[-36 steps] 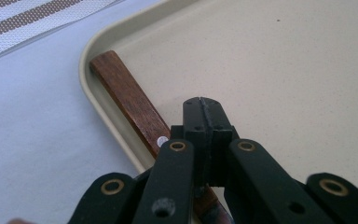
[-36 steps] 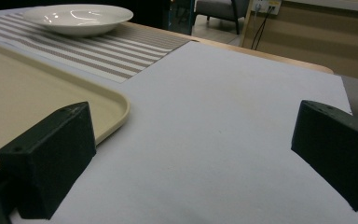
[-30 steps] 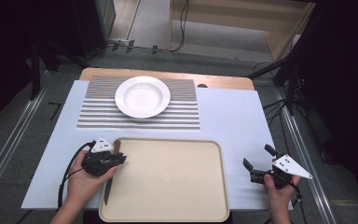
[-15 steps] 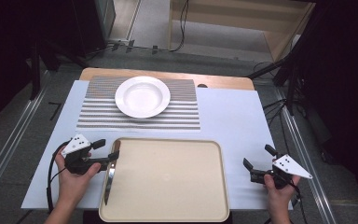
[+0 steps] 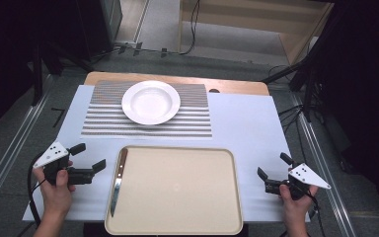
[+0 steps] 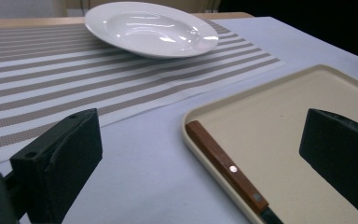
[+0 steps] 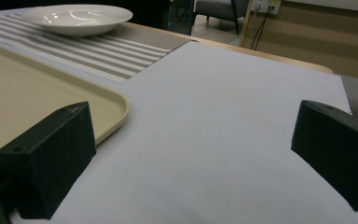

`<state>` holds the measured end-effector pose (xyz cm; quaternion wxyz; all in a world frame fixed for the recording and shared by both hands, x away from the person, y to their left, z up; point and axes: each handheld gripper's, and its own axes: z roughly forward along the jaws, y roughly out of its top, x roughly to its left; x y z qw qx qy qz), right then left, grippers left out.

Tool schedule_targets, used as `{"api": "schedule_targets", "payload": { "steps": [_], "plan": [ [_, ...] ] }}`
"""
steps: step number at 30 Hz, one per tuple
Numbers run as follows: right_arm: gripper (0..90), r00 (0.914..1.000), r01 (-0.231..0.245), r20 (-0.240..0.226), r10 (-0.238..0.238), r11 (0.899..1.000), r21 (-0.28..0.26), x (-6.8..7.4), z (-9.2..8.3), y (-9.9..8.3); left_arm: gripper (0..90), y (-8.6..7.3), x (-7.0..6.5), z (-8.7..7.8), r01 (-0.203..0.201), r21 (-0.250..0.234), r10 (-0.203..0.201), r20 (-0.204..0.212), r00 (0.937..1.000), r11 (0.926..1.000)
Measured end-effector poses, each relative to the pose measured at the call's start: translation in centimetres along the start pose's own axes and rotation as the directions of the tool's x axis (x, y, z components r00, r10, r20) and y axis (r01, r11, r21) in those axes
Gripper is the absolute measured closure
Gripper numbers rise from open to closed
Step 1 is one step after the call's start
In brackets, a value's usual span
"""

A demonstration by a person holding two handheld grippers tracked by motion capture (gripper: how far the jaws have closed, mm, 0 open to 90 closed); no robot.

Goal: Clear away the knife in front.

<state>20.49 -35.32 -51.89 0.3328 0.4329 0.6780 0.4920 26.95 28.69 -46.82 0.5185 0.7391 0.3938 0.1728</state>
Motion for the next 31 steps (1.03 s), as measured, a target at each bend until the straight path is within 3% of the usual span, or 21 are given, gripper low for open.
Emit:
{"api": "schedule_targets", "payload": {
  "steps": [3, 9, 14, 26, 31],
  "plan": [
    [0.0, 1.0, -0.002, 0.0, 0.002, 1.0, 0.001, 0.0, 0.0, 0.0, 0.0, -0.4, 0.6, -0.6, 0.009, -0.016, -0.009, -0.019, 0.9998, 0.9998],
    [0.0, 1.0, -0.004, -0.001, 0.004, 1.0, 0.001, -0.1, 0.0, 0.1, 0.0, -1.9, 1.7, -2.3, -0.021, -0.049, 0.017, -0.081, 0.9965, 0.9986],
    [0.0, 1.0, -0.006, -0.003, 0.006, 1.0, -0.001, -0.1, 0.0, 0.0, 0.0, -2.8, 2.7, -3.5, 0.001, -0.06, -0.008, -0.106, 0.9944, 0.9982],
    [0.0, 1.0, -0.009, -0.002, 0.009, 1.0, -0.001, -0.1, 0.0, 0.0, 0.0, -3.6, 3.8, -4.4, 0.029, -0.108, -0.04, -0.098, 0.9943, 0.9937],
    [0.0, 0.9999, -0.011, 0.002, 0.011, 1.0, -0.002, -0.1, 0.0, 0.0, 0.0, -3.6, 3.6, -4.2, 0.014, -0.105, -0.025, -0.104, 0.9943, 0.9944]
  ]
}}
